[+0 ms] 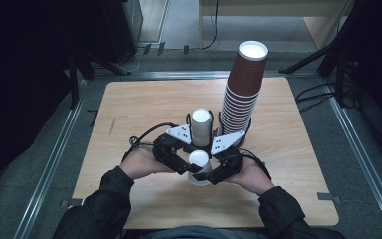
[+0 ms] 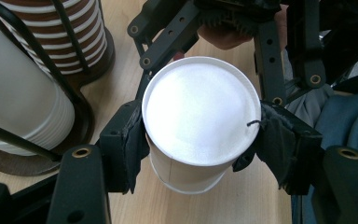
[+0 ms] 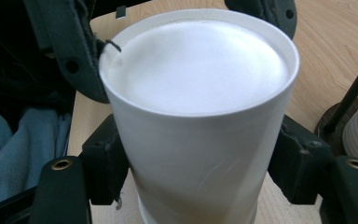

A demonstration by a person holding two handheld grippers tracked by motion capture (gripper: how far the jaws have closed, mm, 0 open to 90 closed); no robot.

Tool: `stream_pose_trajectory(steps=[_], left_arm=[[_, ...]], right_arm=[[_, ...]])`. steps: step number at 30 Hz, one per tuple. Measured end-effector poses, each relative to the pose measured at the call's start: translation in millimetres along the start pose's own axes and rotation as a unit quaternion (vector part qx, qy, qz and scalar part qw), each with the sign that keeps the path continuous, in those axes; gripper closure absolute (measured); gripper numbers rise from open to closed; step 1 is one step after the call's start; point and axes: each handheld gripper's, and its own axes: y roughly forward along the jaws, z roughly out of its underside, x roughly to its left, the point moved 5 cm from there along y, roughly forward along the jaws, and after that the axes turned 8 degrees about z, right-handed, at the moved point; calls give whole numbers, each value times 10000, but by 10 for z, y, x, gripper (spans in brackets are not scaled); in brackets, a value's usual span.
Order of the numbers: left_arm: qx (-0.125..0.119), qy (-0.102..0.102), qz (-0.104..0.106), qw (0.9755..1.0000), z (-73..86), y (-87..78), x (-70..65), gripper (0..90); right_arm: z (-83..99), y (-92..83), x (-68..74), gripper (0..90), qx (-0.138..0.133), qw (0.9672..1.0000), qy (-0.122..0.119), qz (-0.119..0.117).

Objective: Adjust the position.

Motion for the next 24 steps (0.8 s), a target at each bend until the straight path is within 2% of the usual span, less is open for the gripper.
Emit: stream_pose_trajectory(steps=[5,6,7,11,13,15,17,20,24], left_arm=[[18,-146,82,9999,4,0,23,343],[21,-151,79,9999,3,-1,26,286],[23,-171,57,9998,0,-4,27,286],[-77,-256,-30,9996,-11,-31,35,172],[-146,-345,-20,9993,-5,-57,43,165],[-206,-448,4,9988,38,-106,77,177],[-203,-444,-14,9988,62,-121,92,177],[-194,-552,-29,9983,164,-130,126,177],[-221,-666,109,9975,278,-89,137,127]], right_arm=[[3,-2,-3,308,12,10000,-3,10],[3,-3,-13,309,-3,10000,-11,37],[3,-3,-13,309,-3,10000,-11,37],[13,-21,-33,310,-20,9999,92,62],[13,-23,-42,311,-57,9999,84,75],[20,-38,-66,311,-138,9998,148,86],[22,-45,-68,311,-160,9997,169,77],[20,-70,-77,311,-268,9994,182,109],[13,-106,-85,311,-440,9986,256,104]])
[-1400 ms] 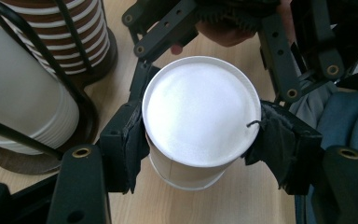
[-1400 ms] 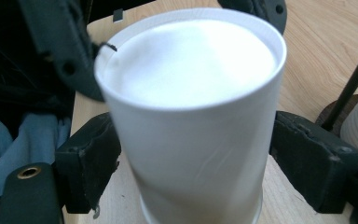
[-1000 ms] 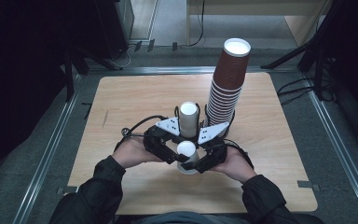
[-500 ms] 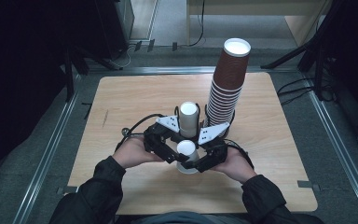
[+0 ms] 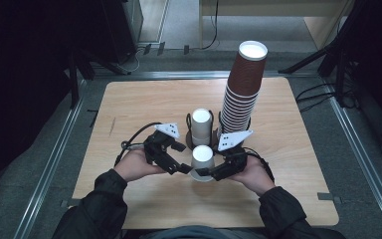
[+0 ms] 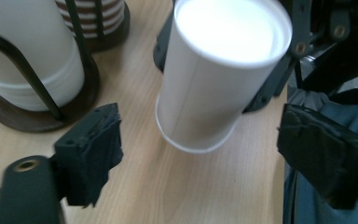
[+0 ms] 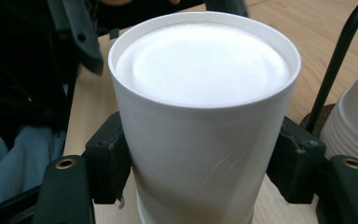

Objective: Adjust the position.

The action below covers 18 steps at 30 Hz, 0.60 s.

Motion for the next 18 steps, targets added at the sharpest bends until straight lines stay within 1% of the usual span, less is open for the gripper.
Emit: stream_pose_trajectory(steps=[1,2,3,4,5,6,7,8,9,10,11,12,13,14,16,18], left_arm=[[-10,-21,28,10000,26,11,2,123],[-23,-70,12,10000,67,42,8,95],[-23,-70,12,10000,67,42,8,62],[-29,-63,-48,10000,83,58,16,46],[-50,-91,-30,9999,98,82,15,38],[-22,-90,38,9999,115,108,12,38],[-8,-98,57,9999,130,139,14,38],[70,-106,47,9999,144,171,18,38],[144,-87,38,9999,162,230,28,38],[144,-87,38,9999,162,230,28,39],[133,-100,64,9998,166,252,26,39],[147,-65,79,9998,167,266,31,39],[66,-5,122,9999,160,285,26,56],[-2,14,154,9999,152,295,19,58],[-17,37,172,9998,146,304,17,59],[-29,67,220,9997,133,321,9,64]], right_arm=[[-3,-6,-2,311,-26,10000,7,-5],[-7,-13,-5,311,-65,10000,19,-12],[-7,-13,-5,311,-65,10000,19,-12],[-16,-25,-6,311,-132,9999,54,-27],[-20,-31,-3,311,-158,9998,75,-42],[-20,-31,-3,311,-158,9998,75,-42],[-33,-37,-1,311,-243,9996,91,-58],[-33,-37,-1,311,-243,9996,91,-58],[-45,-48,7,311,-331,9993,114,-102],[-45,-48,7,311,-331,9993,114,-102],[-52,-53,9,311,-400,9991,112,-127],[-59,-60,14,311,-456,9988,130,-154],[-74,-71,20,311,-588,9980,138,-206],[-80,-79,23,311,-653,9975,159,-239],[-95,-87,28,311,-815,9961,163,-287],[-100,-92,35,311,-859,9956,194,-333]])
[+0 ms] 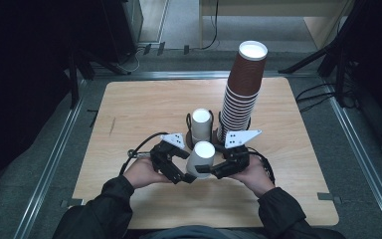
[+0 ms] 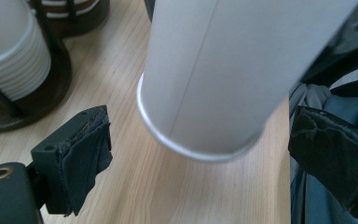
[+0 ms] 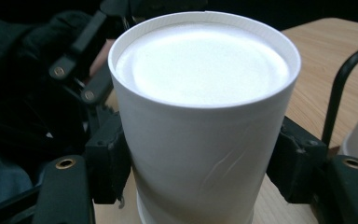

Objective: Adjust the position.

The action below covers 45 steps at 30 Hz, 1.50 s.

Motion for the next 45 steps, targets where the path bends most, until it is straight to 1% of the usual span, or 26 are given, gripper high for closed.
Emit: stream_pose_trajectory(steps=[7,8,11,12,14,16,18,21,22,23,24,28,31,35,38,41,43,44,45], left_arm=[[-74,126,107,9998,-24,42,-40,68],[-104,116,118,9998,-27,45,-45,68],[-135,89,147,9998,-30,58,-44,69],[-156,106,138,9997,-31,56,-42,122],[-220,72,266,9994,-34,52,-46,134],[-209,30,296,9993,-31,58,-42,135],[-208,41,311,9993,-29,60,-42,141],[-223,36,338,9992,-30,59,-45,157],[-222,46,350,9991,-30,57,-47,187],[-206,61,383,9990,-27,53,-48,187],[-223,89,413,9989,-25,49,-50,228],[-236,68,438,9987,-26,39,-52,239],[-220,85,445,9987,-27,28,-49,263],[-212,92,414,9989,-25,23,-54,287],[-184,106,432,9988,-26,19,-56,292],[-176,100,427,9989,-24,14,-53,290],[-184,86,432,9989,-23,-1,-47,290],[-192,89,404,9990,-22,-12,-43,289],[-216,79,424,9988,-22,-23,-40,289]], right_arm=[[-41,25,63,310,-270,9993,115,-209],[-41,25,63,310,-270,9993,115,-209],[-55,35,77,310,-382,9988,136,-269],[-59,36,83,310,-404,9987,153,-283],[-63,39,89,310,-441,9985,157,-287],[-69,42,98,310,-475,9983,159,-285],[-66,53,104,311,-447,9987,121,-194],[-65,67,111,314,-409,9989,128,-210],[-72,71,118,314,-416,9988,145,-219],[-72,71,118,314,-416,9988,145,-219],[-76,72,119,318,-429,9988,125,-203],[-78,68,116,321,-444,9987,142,-213],[-81,65,114,330,-447,9986,168,-219],[-79,62,111,336,-426,9987,136,-224],[-79,57,111,335,-410,9988,132,-234],[-78,53,112,322,-395,9989,127,-235],[-80,51,116,283,-360,9992,87,-170],[-84,52,116,265,-361,9992,75,-153],[-86,49,118,255,-332,9993,84,-153]])
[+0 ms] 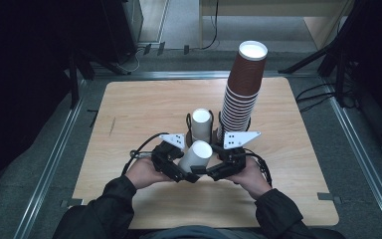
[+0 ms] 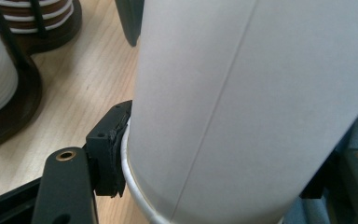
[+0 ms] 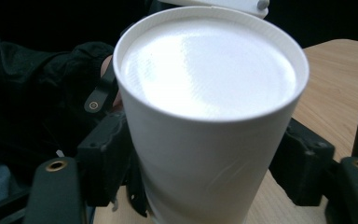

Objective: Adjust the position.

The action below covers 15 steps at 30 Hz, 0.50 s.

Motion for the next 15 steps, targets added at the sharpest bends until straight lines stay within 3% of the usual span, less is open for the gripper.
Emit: stream_pose_trajectory(steps=[11,15], left_arm=[[39,1,-189,9998,30,-134,36,290],[93,2,-264,9996,41,-203,56,290]], right_arm=[[-21,-83,-20,244,132,9997,-146,130],[17,-120,-20,257,417,9987,-258,159]])
